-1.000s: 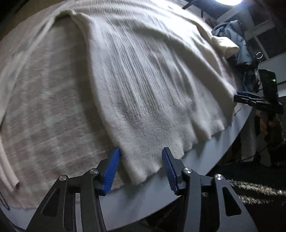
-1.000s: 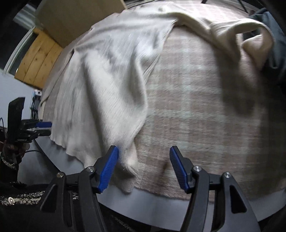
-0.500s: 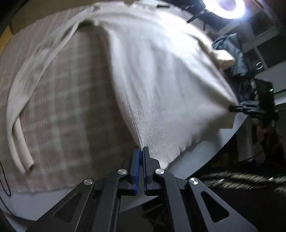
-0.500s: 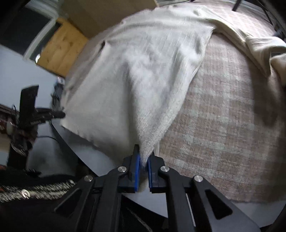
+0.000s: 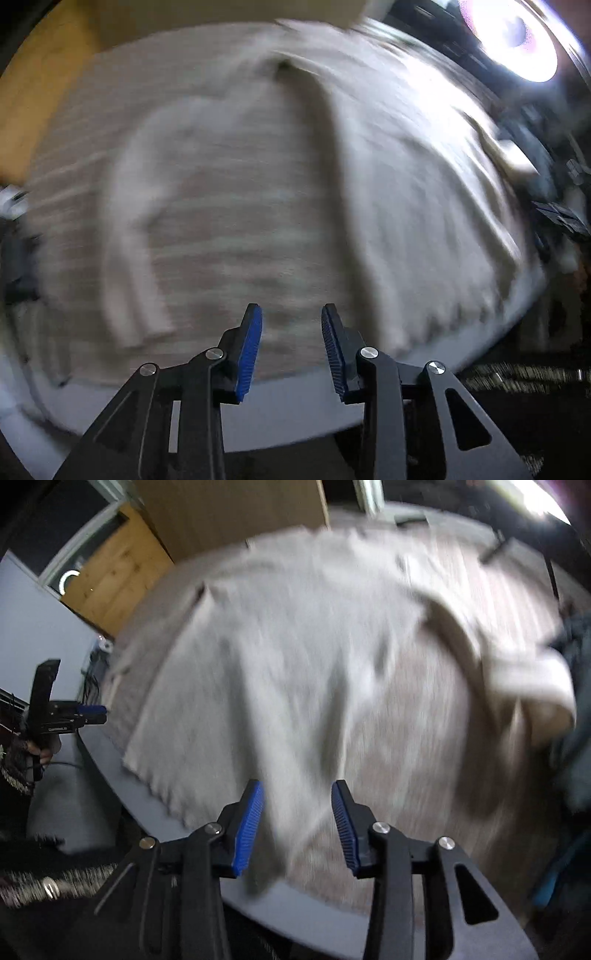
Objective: Fold clothes
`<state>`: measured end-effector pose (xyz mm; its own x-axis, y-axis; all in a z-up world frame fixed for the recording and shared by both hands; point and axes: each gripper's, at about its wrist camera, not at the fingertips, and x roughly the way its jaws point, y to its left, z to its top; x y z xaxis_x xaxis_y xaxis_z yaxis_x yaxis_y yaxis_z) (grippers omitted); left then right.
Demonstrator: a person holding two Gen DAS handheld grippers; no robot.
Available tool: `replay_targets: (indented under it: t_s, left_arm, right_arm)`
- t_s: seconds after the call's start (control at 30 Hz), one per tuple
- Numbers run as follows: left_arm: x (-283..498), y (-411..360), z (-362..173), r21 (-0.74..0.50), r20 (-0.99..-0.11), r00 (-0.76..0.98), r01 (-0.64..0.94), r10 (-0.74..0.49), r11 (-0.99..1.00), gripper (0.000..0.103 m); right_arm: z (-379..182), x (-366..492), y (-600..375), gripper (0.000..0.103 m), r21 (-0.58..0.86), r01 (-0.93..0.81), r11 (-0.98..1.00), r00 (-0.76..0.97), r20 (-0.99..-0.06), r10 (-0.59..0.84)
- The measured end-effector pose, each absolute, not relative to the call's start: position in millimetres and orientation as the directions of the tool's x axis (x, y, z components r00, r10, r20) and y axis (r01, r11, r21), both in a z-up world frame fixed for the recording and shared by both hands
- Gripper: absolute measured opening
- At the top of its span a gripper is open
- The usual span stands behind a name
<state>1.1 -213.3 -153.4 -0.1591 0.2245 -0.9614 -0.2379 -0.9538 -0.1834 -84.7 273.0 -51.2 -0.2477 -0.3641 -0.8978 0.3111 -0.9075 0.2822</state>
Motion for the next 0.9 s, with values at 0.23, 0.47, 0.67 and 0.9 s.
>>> replay_targets:
  t_s: [0.23, 0.47, 0.67, 0.9]
  left_arm:
    - [-9.1, -296.1, -159.6, -0.056, -0.966, -0.249, -0.04, 0.064, -0.998, 0.032]
    - [-29.1, -304.1, -195.0, -0.137, -0.967, -0.206, -0.076, 0.15, -0.988, 0.032]
    - [-29.4, -287.5, -184.7, -0.067, -0.964, -0.238, -0.225, 0.121, -0.972, 0.008]
    - [-7.8, -264.2, -153.7, 0.107, -0.962, -0.272, -0.409, 0.01, -0.906, 0.055]
  right_arm:
    - [-14.5, -146.4, 186.5, 0.039, 0.23, 0.506, -0.831, -0.326, -0.841, -0.432]
    - [-22.9, -206.4, 92.8, 0.039, 0.3, 0.532, -0.792, -0.283, -0.818, -0.501]
    - [-40.2, -204.9, 41.2, 0.039, 0.257, 0.586, -0.769, -0.241, -0.85, -0.468]
    - [-67.4, -221.6, 38.2, 0.039, 0.238, 0.536, -0.81, -0.231, -0.881, -0.413]
